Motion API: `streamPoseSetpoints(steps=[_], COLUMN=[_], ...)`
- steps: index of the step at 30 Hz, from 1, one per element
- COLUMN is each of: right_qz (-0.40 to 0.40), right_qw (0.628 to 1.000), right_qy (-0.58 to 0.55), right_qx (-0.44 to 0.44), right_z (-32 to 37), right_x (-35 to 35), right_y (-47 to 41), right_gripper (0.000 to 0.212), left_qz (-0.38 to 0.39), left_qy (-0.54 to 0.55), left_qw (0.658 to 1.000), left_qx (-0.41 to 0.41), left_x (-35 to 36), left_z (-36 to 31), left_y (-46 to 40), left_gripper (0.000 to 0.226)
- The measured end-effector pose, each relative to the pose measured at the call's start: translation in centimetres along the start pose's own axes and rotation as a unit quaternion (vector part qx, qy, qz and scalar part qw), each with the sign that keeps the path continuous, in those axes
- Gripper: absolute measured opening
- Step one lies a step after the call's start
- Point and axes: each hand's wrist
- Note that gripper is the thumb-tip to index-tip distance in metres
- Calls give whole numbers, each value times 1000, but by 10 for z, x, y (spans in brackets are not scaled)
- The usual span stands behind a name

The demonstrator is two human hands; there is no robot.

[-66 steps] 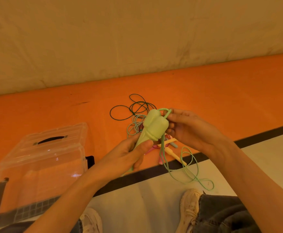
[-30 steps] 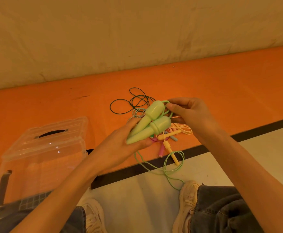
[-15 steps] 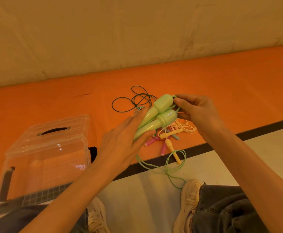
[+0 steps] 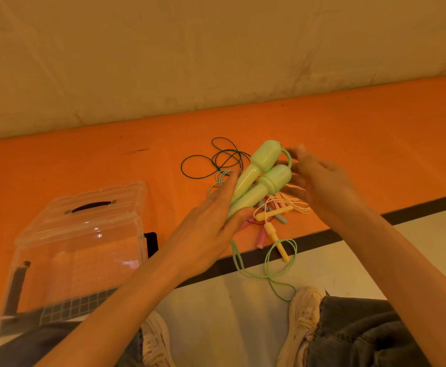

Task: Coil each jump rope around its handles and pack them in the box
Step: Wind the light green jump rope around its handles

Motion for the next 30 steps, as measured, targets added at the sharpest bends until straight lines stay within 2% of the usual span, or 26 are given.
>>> streamPoseSetpoints(steps=[2,3,6,8,14,16,18,19,21,22,23,25,27,30], right_qz=[12,50,205,265,274,283,288,293,294,276,246,190,174,229], right_qw=[998,992,932,907,900,903,893,875,812,785,775,784,781,781], right_qy=[12,70,256,264,313,298,331,380,504,551,576,585,591,573], right_qx=[66,89,154,194,129,125,97,66,-20,-61,-84,-88,-96,-93], right_z=[-7,-13,-38,-51,-49,-47,-43,-41,-36,-33,-30,-24,-20,-24], right_x=[-2,-2,10,17,8,10,12,11,11,10,9,5,3,8], right_y=[1,3,23,32,39,43,47,49,53,55,56,58,58,67], right_gripper=[24,24,33,37,13,14,17,20,22,21,21,18,13,14], left_qz=[-23,-33,-53,-63,-96,-100,-102,-101,-98,-97,-96,-102,-121,-146], left_qy=[7,8,4,-1,-31,-35,-56,-66,-86,-101,-125,-167,-144,-84], left_qw=[1000,999,999,998,995,994,993,992,991,989,987,980,981,984], left_qx=[-3,-2,-3,-8,-23,-24,-27,-30,-35,-37,-34,-26,-37,-58], left_x=[-1,-2,-1,-2,-8,-12,-14,-15,-15,-15,-12,-9,-9,-13], left_z=[-1,0,2,3,16,20,23,24,25,25,24,22,22,24], left_y=[-1,-2,-4,-4,-3,-4,-4,-4,-2,-1,0,2,1,-2], left_gripper=[66,63,61,60,44,43,45,45,47,50,53,57,56,56])
Point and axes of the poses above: each hand's wrist, its own y-axis away from the middle knuckle, its own x-axis out of the palm, z = x × y, and after that the axes turned 12 degrees about -y, right-handed
